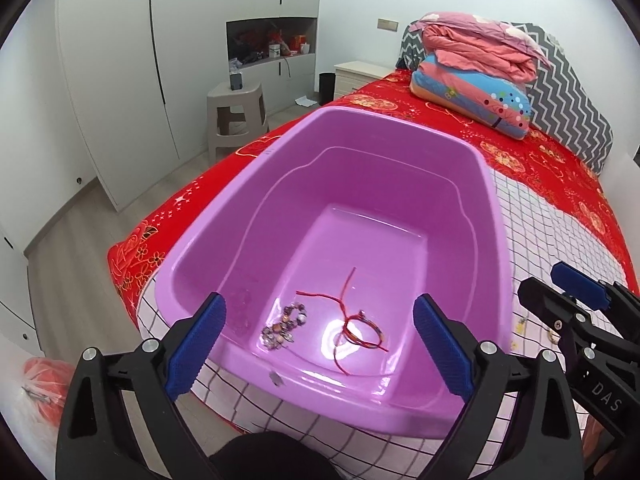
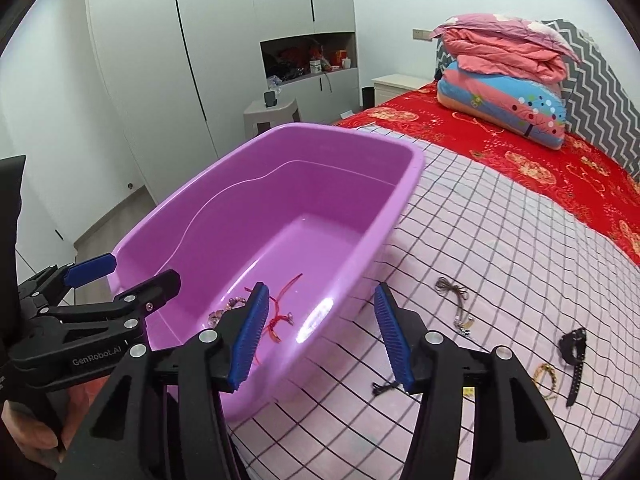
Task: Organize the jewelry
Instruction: 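Withdraw both tools from the tub back over the bed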
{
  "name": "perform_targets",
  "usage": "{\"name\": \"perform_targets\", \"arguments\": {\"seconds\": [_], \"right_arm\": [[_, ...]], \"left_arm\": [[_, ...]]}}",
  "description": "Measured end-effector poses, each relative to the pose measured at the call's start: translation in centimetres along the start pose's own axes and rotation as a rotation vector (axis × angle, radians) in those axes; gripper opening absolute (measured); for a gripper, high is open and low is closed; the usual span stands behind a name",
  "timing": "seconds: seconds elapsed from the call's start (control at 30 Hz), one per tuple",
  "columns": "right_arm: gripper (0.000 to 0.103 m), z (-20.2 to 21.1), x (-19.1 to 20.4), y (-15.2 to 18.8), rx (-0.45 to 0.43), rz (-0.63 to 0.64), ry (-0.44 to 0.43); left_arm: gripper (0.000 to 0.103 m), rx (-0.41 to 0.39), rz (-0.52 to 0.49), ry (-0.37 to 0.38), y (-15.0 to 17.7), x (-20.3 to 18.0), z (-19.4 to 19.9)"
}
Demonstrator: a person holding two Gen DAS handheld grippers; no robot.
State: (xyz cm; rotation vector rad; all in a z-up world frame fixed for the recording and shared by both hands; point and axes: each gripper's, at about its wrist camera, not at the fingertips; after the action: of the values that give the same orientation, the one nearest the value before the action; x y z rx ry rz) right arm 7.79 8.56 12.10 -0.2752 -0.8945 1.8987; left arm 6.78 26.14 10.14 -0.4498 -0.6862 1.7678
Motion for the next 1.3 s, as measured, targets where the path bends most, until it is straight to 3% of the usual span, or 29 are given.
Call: {"name": "perform_targets", "arguments": {"seconds": [0.17, 0.73, 1.3], "right_arm": [[0.065, 2.2, -0.9, 1.4, -0.031, -0.027, 0.006], [0.067, 8.3, -7.3, 7.6, -0.125, -0.218, 0.122], [0.067, 14.1, -14.4, 18.9, -0.107, -0.382, 0.295]], "left_arm": [[0.094, -0.002, -0.009, 0.02, 0.7, -1.3, 1.0], [0.095, -0.053, -0.088, 0.118, 4.0, -7.6, 4.9], [0.095, -0.042, -0.24, 0.239, 9.5, -15.6, 6.1]]}}
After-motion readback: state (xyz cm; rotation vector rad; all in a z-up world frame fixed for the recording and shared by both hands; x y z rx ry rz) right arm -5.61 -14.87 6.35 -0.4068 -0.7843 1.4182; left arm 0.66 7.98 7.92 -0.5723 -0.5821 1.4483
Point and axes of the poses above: each gripper's, at about its wrist camera, not at the fingertips, and z roughly against the way its jaws point, x to its left, y to its underside, and after that the axes turned 8 degrees about -y, right-handed
